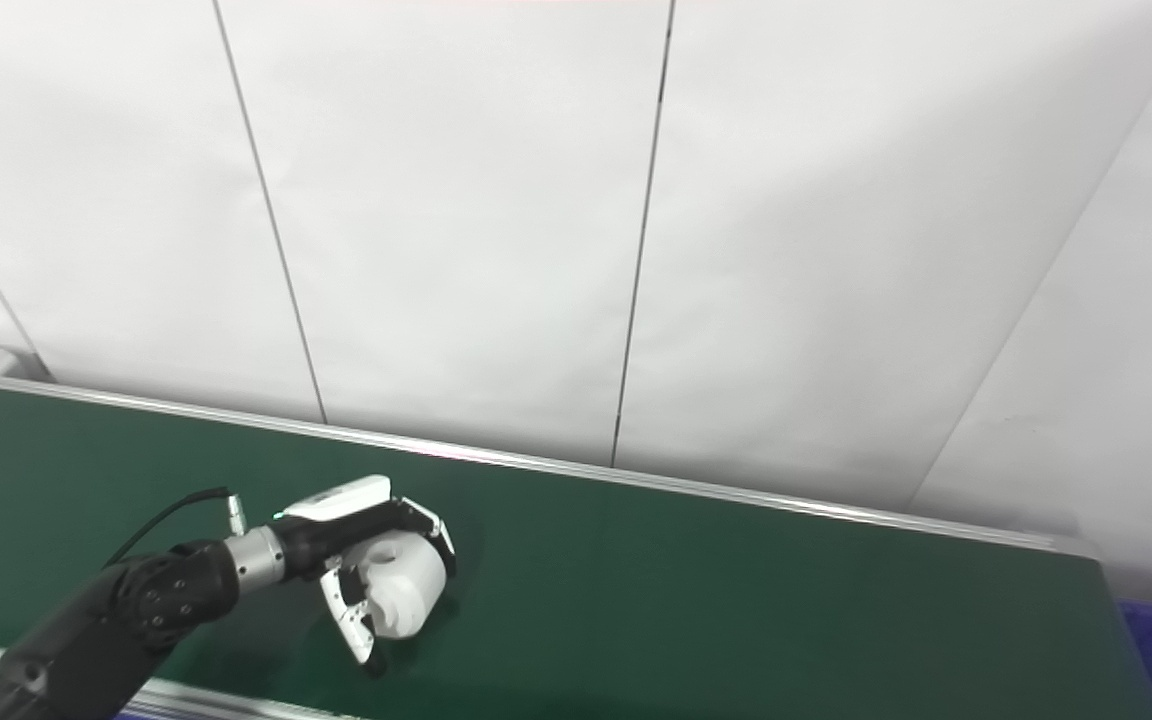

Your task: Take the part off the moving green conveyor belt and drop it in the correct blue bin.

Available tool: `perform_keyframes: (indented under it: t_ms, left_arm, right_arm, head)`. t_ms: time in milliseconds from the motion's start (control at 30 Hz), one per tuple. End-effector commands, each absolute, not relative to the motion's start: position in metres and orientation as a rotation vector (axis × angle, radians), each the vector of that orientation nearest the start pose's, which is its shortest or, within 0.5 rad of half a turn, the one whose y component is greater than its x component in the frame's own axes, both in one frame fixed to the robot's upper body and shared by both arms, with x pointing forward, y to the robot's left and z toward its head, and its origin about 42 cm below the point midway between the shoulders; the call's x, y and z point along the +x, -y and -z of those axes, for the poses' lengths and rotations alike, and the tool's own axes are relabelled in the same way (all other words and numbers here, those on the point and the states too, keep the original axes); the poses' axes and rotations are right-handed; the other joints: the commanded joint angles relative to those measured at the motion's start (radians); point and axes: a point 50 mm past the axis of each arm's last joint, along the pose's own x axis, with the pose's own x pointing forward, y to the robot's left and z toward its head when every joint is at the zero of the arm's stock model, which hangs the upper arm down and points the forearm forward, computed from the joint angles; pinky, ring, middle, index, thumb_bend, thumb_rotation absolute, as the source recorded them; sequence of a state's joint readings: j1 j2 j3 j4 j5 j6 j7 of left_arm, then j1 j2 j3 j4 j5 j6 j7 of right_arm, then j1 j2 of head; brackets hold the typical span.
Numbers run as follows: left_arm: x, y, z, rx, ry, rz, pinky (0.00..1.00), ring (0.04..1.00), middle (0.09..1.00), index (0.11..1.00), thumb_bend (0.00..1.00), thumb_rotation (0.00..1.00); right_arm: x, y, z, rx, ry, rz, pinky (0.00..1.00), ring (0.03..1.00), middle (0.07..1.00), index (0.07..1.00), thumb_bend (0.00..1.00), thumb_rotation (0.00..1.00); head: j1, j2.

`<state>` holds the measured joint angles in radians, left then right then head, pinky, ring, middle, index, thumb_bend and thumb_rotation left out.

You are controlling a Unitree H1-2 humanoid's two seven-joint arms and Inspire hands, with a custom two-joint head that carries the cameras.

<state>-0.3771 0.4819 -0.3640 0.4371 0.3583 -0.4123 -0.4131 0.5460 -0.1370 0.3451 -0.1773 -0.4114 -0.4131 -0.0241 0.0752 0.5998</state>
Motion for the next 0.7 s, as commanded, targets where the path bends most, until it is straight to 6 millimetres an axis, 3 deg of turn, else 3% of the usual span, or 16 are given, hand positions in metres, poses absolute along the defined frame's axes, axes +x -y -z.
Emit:
perform_keyframes:
  t_ms: [0, 33, 133, 167, 200, 233, 267, 300, 367, 500, 667]
  left_arm:
    - [0.380, -0.283, -0.126, 0.962, 0.174, 0.826, 0.20, 0.250, 0.475, 0.275, 0.53, 0.00]
    - [0.380, -0.282, -0.128, 0.957, 0.181, 0.826, 0.21, 0.255, 0.475, 0.279, 0.53, 0.00]
    - [0.377, -0.278, -0.142, 0.925, 0.213, 0.827, 0.21, 0.261, 0.475, 0.278, 0.53, 0.00]
    - [0.377, -0.277, -0.148, 0.921, 0.214, 0.827, 0.21, 0.261, 0.475, 0.278, 0.53, 0.00]
    - [0.377, -0.277, -0.152, 0.919, 0.213, 0.828, 0.22, 0.268, 0.475, 0.284, 0.53, 0.00]
    - [0.377, -0.276, -0.159, 0.912, 0.219, 0.828, 0.22, 0.271, 0.475, 0.286, 0.53, 0.00]
    - [0.377, -0.276, -0.163, 0.907, 0.223, 0.828, 0.23, 0.276, 0.475, 0.293, 0.53, 0.00]
    - [0.377, -0.275, -0.169, 0.900, 0.229, 0.826, 0.23, 0.279, 0.475, 0.297, 0.53, 0.00]
    - [0.377, -0.275, -0.178, 0.884, 0.233, 0.825, 0.24, 0.406, 0.487, 0.310, 0.51, 0.00]
    - [0.372, -0.271, -0.178, 0.832, 0.250, 0.838, 0.22, 0.435, 0.491, 0.313, 0.50, 0.00]
    - [0.364, -0.264, -0.178, 0.816, 0.262, 0.831, 0.22, 0.436, 0.492, 0.309, 0.50, 0.00]
  right_arm:
    - [0.081, 0.167, -0.075, -0.325, 0.124, -0.356, 0.72, 0.826, 0.879, 0.855, 0.26, 0.44]
    - [0.081, 0.167, -0.075, -0.326, 0.125, -0.356, 0.72, 0.824, 0.879, 0.854, 0.25, 0.45]
    - [0.085, 0.166, -0.079, -0.322, 0.126, -0.358, 0.73, 0.832, 0.883, 0.859, 0.25, 0.45]
    - [0.087, 0.166, -0.082, -0.320, 0.127, -0.358, 0.73, 0.834, 0.884, 0.859, 0.25, 0.46]
    - [0.089, 0.165, -0.084, -0.319, 0.128, -0.358, 0.73, 0.840, 0.886, 0.865, 0.25, 0.48]
    - [0.092, 0.164, -0.088, -0.322, 0.135, -0.358, 0.74, 0.842, 0.887, 0.866, 0.25, 0.49]
    - [0.094, 0.164, -0.091, -0.324, 0.140, -0.359, 0.75, 0.852, 0.893, 0.874, 0.25, 0.52]
    - [0.097, 0.163, -0.097, -0.326, 0.145, -0.360, 0.76, 0.857, 0.895, 0.879, 0.25, 0.54]
    - [0.102, 0.163, -0.105, -0.324, 0.155, -0.362, 0.79, 0.868, 0.905, 0.892, 0.28, 0.65]
    - [0.111, 0.164, -0.114, -0.330, 0.159, -0.370, 0.81, 0.871, 0.906, 0.902, 0.35, 0.80]
    - [0.111, 0.164, -0.115, -0.341, 0.151, -0.362, 0.79, 0.856, 0.898, 0.889, 0.35, 0.80]
  head:
    - [0.002, 0.007]
    - [0.002, 0.007]
    - [0.003, 0.086]
    - [-0.020, 0.138]
    - [-0.020, 0.138]
    - [-0.043, 0.223]
    - [-0.043, 0.223]
    - [-0.073, 0.302]
    - [-0.095, 0.344]
    - [-0.111, 0.357]
    - [-0.113, 0.353]
